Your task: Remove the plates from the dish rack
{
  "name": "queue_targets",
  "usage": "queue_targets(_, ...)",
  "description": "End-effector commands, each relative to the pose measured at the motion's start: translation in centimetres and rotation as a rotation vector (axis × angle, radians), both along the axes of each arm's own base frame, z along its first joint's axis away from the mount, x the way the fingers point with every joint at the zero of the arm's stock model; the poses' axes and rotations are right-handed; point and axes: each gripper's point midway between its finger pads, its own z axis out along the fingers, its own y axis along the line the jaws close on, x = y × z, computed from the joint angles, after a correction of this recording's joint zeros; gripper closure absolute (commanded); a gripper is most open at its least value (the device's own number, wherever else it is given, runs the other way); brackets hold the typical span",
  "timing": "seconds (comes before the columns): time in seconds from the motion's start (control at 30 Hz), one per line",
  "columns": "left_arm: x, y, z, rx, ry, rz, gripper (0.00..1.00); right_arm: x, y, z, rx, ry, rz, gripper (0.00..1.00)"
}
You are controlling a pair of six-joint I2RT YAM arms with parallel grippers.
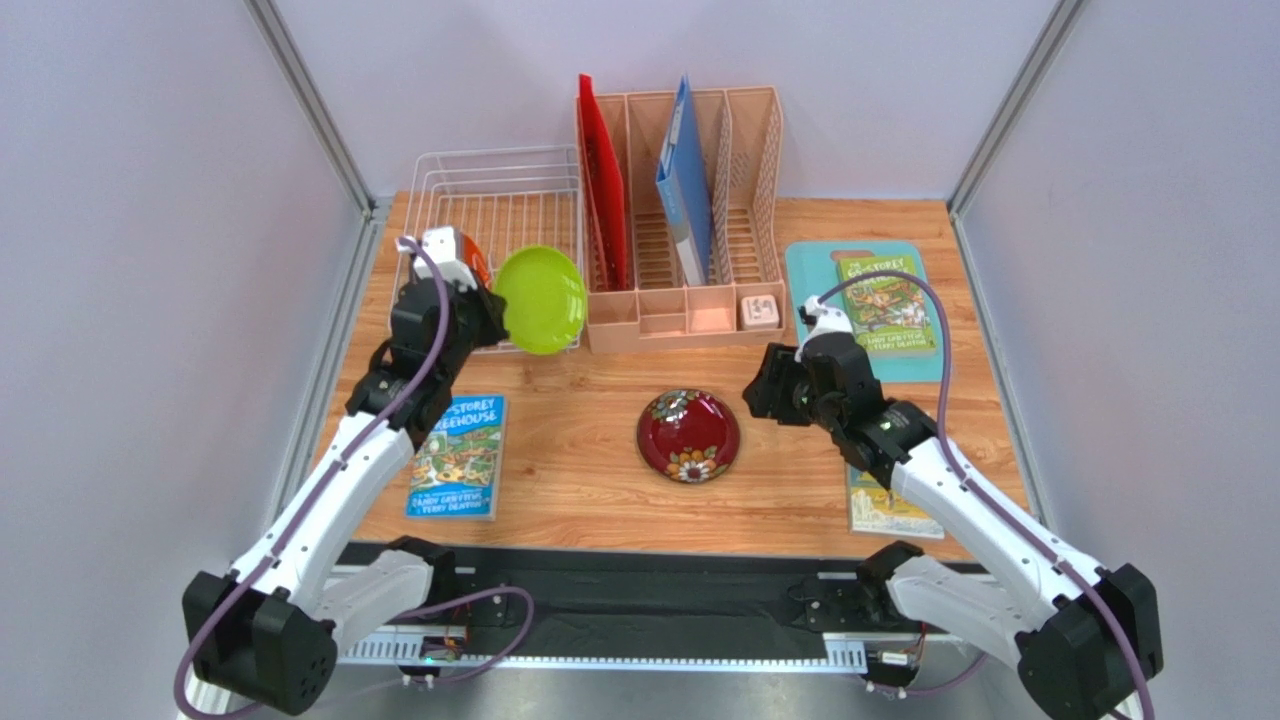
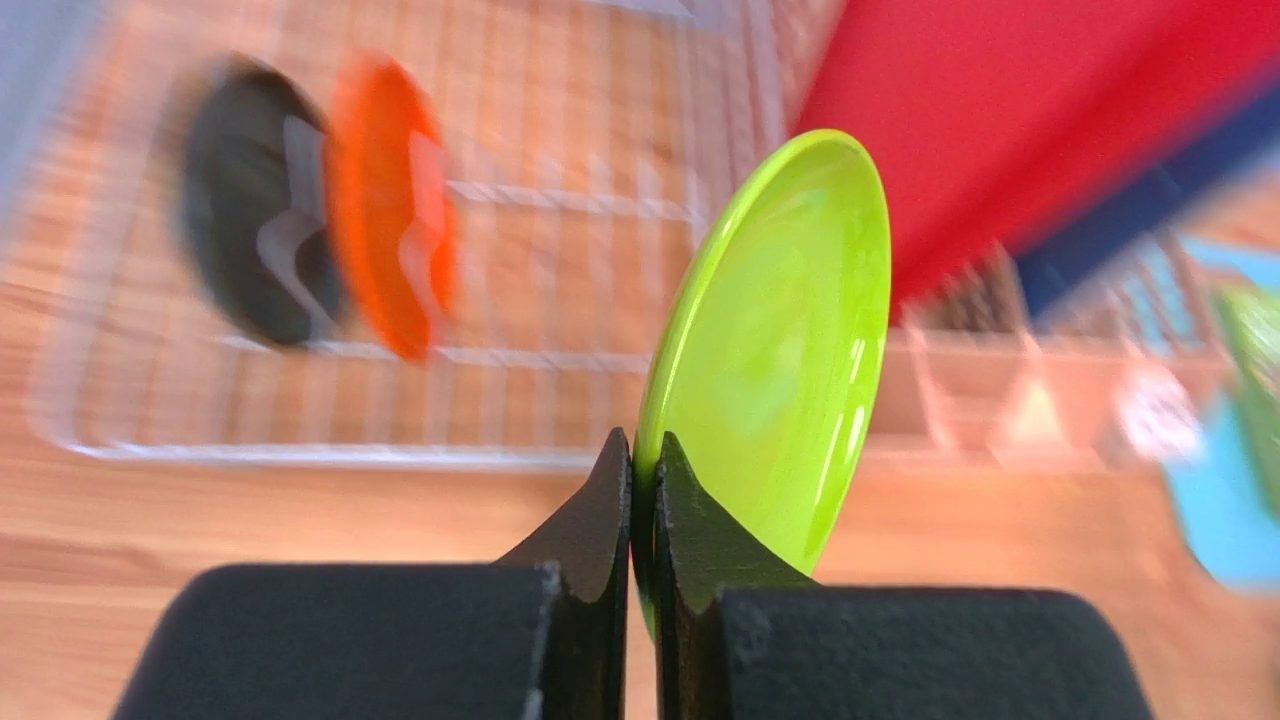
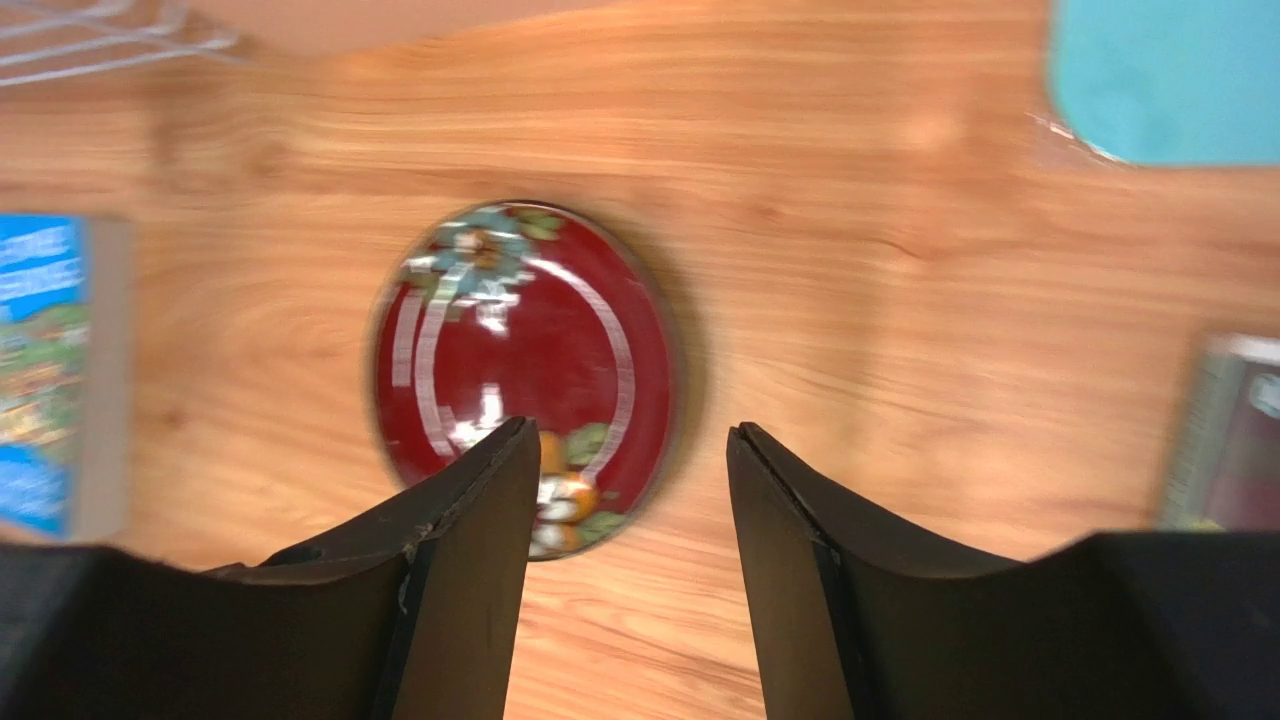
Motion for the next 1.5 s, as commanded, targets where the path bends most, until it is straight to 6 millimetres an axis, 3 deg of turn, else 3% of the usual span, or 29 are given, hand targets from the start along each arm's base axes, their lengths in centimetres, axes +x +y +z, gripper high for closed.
queue_targets(0.0,-4.6,-8.0,-2.5,-0.275,0.101,-0.342,1.0,0.6,5.5,5.5,0.227,-0.081,0.198,0.45)
queue_targets(0.07,-5.8,-10.1,-2.4,-0.368,0.109,-0.424,1.0,0.5,7.1,6.3,0.299,-0.092,0.25,0.45)
queue_targets(0.1,-6.7,-10.9,-3.4,-0.391,0.132,-0.456,1.0,0.5,7.5,6.7,0.319,-0.096,0.265,0.45)
queue_targets(0.3,-8.5,-13.9,-4.1,-0.488,0.152,-0.561,1.0,0.4,9.6,7.2,0.424,-0.095,0.334,0.44)
queue_targets(0.6,-9.3,-16.0,-4.3,-0.527,0.168,-0.621,1.0,0.6,10.9,4.8,0.443,-0.031,0.365,0.44)
queue_targets(0.77,-9.2,-16.8,-4.8,-0.521,0.18,-0.631,1.0,0.4,12.1,5.2,0.481,-0.046,0.424,0.47)
queue_targets(0.87,-9.2,-17.5,-5.0,-0.519,0.19,-0.646,1.0,-0.3,13.1,5.2,0.515,-0.026,0.494,0.6)
queue_targets(1.03,-9.0,-17.8,-5.4,-0.491,0.199,-0.655,1.0,-0.8,13.1,4.3,0.515,-0.009,0.503,0.99)
queue_targets(1.07,-8.9,-17.7,-5.5,-0.484,0.204,-0.647,0.98,-0.8,12.8,4.1,0.507,-0.007,0.488,1.0)
queue_targets(1.1,-8.6,-17.3,-5.7,-0.465,0.199,-0.618,0.69,-0.4,12.3,4.2,0.492,-0.028,0.45,1.0)
queue_targets(1.2,-8.1,-15.8,-6.1,-0.392,0.198,-0.549,0.35,0.7,9.6,3.0,0.379,-0.031,0.297,1.0)
queue_targets(1.3,-7.7,-13.0,-7.0,-0.271,0.211,-0.43,0.19,0.8,6.9,1.4,0.276,-0.001,0.199,1.0)
queue_targets(1.47,-6.5,-7.3,-5.1,-0.087,0.13,-0.194,0.14,-0.2,4.8,-1.2,0.2,0.091,0.144,1.0)
